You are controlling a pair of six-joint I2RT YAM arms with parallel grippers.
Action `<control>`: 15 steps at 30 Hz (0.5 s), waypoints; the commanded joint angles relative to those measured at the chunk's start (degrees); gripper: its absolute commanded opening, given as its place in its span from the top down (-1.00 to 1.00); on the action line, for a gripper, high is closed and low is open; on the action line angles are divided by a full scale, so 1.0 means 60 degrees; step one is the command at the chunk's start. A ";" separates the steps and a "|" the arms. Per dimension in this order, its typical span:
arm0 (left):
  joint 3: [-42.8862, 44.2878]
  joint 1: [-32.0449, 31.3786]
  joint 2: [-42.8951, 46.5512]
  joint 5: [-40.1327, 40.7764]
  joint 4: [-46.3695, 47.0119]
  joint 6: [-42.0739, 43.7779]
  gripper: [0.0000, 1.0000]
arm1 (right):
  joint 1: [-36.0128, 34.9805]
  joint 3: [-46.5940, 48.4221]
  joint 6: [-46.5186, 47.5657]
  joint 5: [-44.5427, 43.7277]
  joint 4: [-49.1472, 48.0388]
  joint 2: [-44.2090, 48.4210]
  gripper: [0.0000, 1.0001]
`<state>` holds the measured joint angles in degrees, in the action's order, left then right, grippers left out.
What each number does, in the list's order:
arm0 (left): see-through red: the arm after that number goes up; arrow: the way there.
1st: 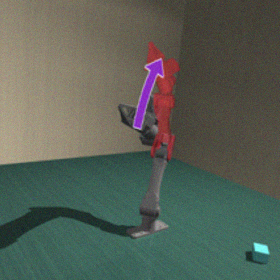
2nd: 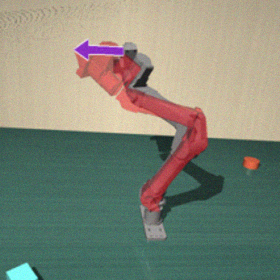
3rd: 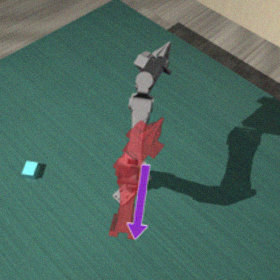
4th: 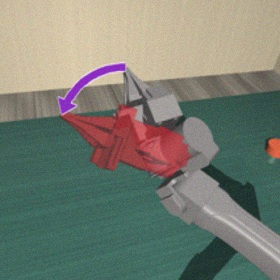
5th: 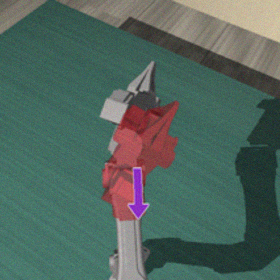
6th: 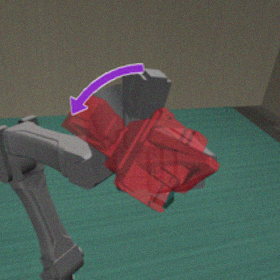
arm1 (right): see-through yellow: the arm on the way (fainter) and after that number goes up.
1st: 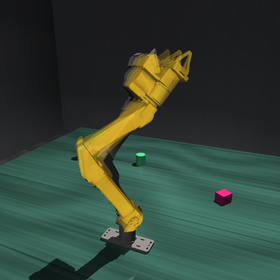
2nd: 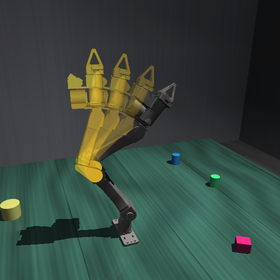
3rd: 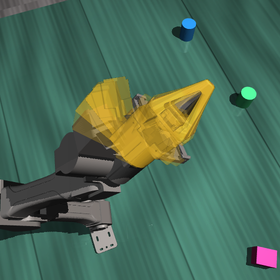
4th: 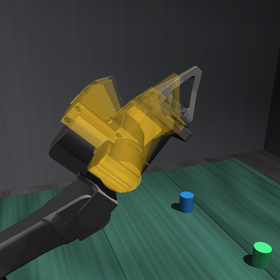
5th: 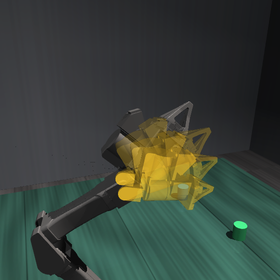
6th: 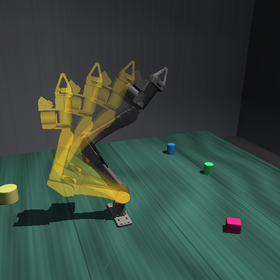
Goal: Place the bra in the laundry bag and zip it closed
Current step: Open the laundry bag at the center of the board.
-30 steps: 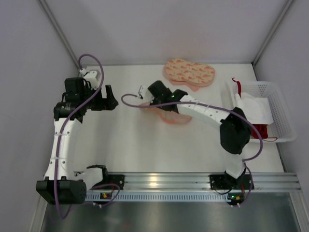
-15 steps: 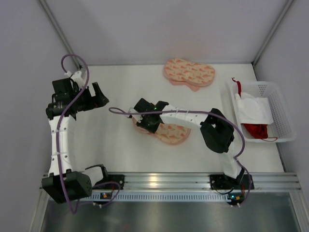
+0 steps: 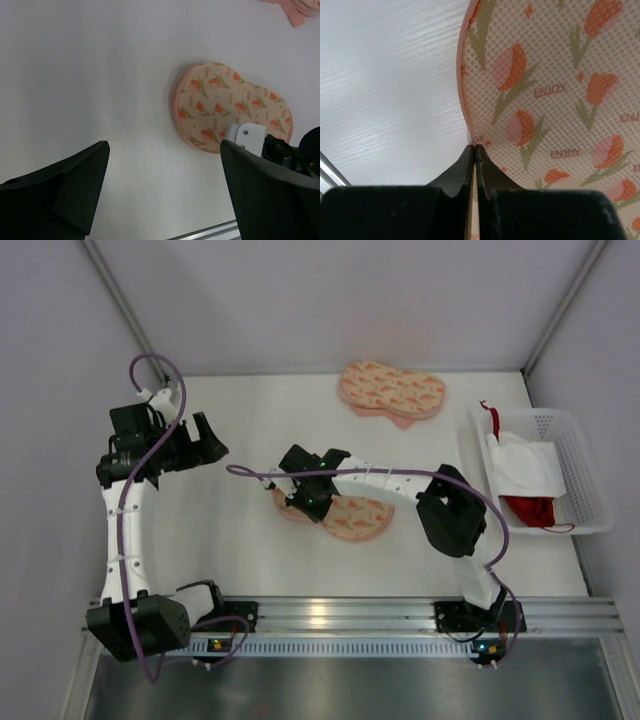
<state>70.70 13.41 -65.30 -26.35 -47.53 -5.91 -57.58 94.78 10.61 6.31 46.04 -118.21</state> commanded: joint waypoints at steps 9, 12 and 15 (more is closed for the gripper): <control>-0.0166 0.0050 0.0409 0.0055 0.0465 0.0297 -0.97 | 0.0236 0.1121 0.0427 0.0561 0.0821 0.2135 1.00; -0.0269 0.0050 0.0395 -0.0222 0.0480 0.0326 -0.97 | 0.0470 0.1166 0.1071 0.0195 0.0983 0.2605 1.00; -0.0430 0.0050 0.0351 -0.0544 0.0670 0.0486 -0.97 | 0.0981 0.1122 0.2037 -0.0390 0.0926 0.2608 1.00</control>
<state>69.19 13.43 -64.14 -26.83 -46.70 -4.34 -54.85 99.46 16.88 7.05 50.76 -104.86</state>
